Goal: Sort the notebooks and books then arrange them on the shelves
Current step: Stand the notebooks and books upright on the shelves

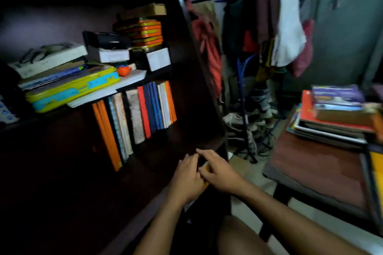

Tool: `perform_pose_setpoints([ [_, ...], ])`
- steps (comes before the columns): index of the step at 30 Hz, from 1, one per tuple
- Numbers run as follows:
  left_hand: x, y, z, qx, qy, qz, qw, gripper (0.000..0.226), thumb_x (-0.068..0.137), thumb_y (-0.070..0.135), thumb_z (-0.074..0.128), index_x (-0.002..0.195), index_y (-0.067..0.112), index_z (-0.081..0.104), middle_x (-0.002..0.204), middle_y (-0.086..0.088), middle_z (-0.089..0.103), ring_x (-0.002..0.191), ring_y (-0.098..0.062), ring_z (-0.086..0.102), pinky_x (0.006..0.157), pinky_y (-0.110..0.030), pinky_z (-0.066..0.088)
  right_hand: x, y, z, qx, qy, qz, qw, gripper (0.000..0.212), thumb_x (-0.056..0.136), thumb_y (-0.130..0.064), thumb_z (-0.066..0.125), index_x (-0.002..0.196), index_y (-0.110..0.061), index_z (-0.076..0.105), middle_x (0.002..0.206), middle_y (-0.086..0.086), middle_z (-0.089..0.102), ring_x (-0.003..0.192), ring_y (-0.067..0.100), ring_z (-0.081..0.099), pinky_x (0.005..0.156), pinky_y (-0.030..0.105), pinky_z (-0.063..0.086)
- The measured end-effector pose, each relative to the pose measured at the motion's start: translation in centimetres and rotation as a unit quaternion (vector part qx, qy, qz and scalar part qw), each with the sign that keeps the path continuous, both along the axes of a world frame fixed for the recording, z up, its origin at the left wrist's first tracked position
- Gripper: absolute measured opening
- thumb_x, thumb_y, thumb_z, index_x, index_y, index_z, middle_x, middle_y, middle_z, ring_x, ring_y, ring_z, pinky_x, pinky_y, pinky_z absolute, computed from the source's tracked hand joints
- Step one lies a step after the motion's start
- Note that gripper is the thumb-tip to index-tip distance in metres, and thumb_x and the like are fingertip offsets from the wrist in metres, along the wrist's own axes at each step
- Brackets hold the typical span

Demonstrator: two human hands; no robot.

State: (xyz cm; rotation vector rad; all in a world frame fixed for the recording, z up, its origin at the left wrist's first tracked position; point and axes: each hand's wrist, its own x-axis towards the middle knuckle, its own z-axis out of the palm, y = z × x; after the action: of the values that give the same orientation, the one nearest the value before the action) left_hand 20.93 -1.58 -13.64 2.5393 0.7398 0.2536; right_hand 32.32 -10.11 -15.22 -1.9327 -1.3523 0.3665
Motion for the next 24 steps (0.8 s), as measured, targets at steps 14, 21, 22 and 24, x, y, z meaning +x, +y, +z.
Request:
perform_pose_setpoints([
  [14,10.9,-26.3,2.0,-0.175,-0.045,-0.208,0.961,0.055,0.095,0.025,0.061,0.147,0.018,0.046,0.141,-0.004,0.057,0.126,-0.02,0.058,0.1,-0.033,0.048,5.7,-32.7,7.1,-0.175,-0.103,-0.248,0.947,0.059,0.099,-0.04,0.054,0.15,-0.015,0.039,0.145,0.011,0.046,0.135,0.029,0.044,0.11,0.036,0.036],
  [21,13.4,-30.3,-0.2,-0.324,0.027,-0.158,0.932,0.015,0.096,0.048,0.061,0.097,0.038,0.051,0.109,0.008,0.052,0.11,-0.018,0.052,0.104,-0.051,0.048,10.8,-40.3,3.3,-0.389,-0.011,-0.406,0.827,0.089,0.096,-0.069,0.037,0.157,-0.008,0.016,0.16,0.035,0.011,0.144,0.048,0.027,0.114,0.052,0.033],
  [22,13.6,-30.6,-0.3,-0.346,0.022,-0.139,0.928,0.017,0.096,0.049,0.063,0.102,0.036,0.053,0.113,0.008,0.053,0.113,-0.019,0.054,0.103,-0.052,0.049,10.9,-40.3,2.7,-0.38,0.006,-0.412,0.828,0.09,0.096,-0.069,0.038,0.157,-0.008,0.013,0.16,0.035,0.005,0.146,0.05,0.023,0.115,0.053,0.031],
  [24,14.2,-31.1,-0.7,-0.401,0.018,-0.107,0.91,0.043,0.094,0.047,0.066,0.126,0.021,0.055,0.132,0.001,0.05,0.115,-0.022,0.057,0.096,-0.048,0.056,11.0,-40.1,2.0,-0.367,0.012,-0.415,0.832,0.091,0.096,-0.07,0.039,0.157,-0.008,0.011,0.161,0.035,-0.001,0.147,0.052,0.017,0.115,0.057,0.03],
])
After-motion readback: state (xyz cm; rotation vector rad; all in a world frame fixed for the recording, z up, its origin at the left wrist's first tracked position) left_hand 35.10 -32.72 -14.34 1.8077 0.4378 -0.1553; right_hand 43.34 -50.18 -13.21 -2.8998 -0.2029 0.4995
